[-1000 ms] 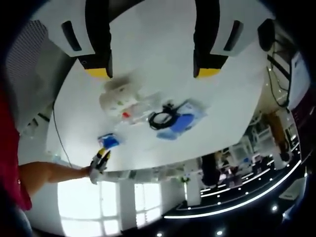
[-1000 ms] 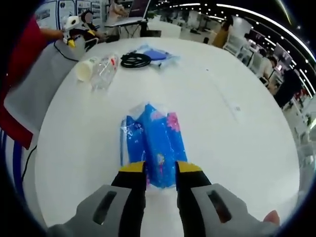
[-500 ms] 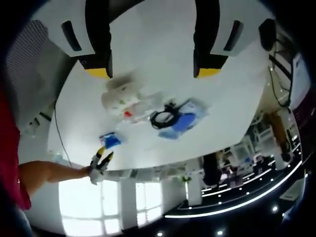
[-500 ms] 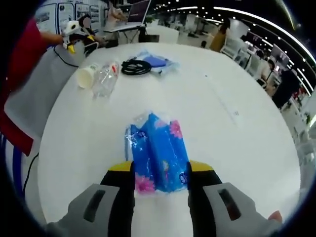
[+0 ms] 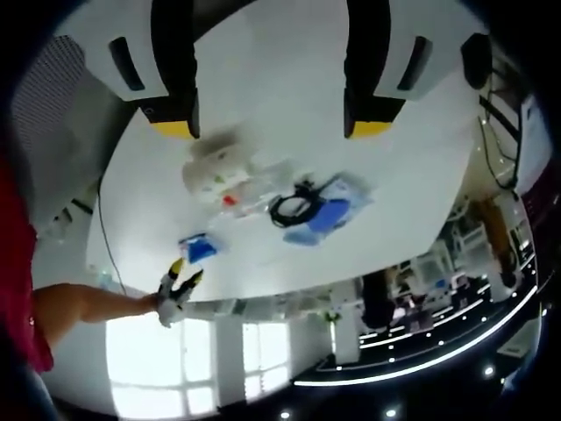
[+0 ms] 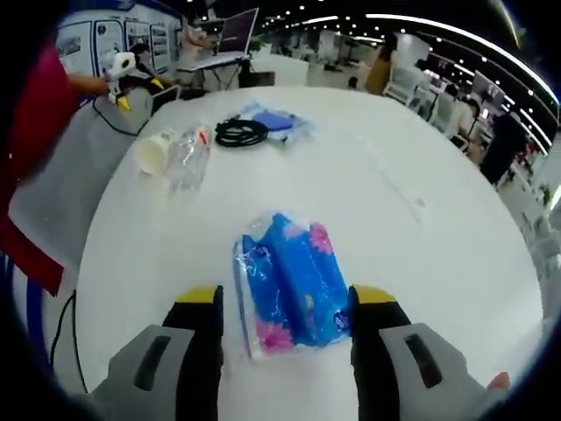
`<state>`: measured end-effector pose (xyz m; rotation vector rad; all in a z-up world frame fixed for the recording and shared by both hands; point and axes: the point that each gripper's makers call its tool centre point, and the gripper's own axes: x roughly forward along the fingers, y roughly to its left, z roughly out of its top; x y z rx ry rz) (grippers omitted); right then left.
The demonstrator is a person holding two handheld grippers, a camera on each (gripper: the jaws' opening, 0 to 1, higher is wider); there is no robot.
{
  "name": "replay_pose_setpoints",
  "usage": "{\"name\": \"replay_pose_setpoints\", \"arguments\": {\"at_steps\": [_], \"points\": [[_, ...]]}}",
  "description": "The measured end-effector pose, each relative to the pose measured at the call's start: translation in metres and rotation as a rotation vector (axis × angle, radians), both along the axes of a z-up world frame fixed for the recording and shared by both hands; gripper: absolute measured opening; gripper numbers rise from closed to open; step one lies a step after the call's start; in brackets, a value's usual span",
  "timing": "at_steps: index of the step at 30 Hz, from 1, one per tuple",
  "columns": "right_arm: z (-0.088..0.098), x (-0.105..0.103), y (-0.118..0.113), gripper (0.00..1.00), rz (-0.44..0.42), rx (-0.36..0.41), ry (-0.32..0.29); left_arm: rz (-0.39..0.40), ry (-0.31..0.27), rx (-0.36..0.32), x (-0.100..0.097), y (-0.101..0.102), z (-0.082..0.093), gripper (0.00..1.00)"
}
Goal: Arrange the tabletop items into an orderly group along one side of the table until the central work area is clear of visible clutter.
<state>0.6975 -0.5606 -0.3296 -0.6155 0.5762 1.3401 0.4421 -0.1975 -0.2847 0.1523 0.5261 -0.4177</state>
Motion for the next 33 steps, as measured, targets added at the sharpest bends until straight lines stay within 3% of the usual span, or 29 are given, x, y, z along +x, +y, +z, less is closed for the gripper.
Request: {"name": "replay_pose_setpoints", "arguments": {"at_steps": [7, 10, 18, 33], "points": [[0.002, -0.008, 0.0, 0.74, -0.008, -0.002, 0.006, -0.006, -0.003, -0.007, 0.0, -0.002, 0.001, 0.64], [0.004, -0.018, 0.005, 0.85, -0.015, 0.027, 0.028, -0.009, -0.01, -0.011, 0.0, -0.002, 0.002, 0.65], [0.008, -0.035, 0.01, 0.92, -0.019, 0.043, 0.04, -0.021, -0.015, -0.022, 0.0, -0.005, 0.004, 0.65], [0.023, -0.078, 0.036, 0.92, -0.016, 0.124, 0.044, -0.049, -0.037, -0.051, 0.0, -0.012, 0.01, 0.65]]}}
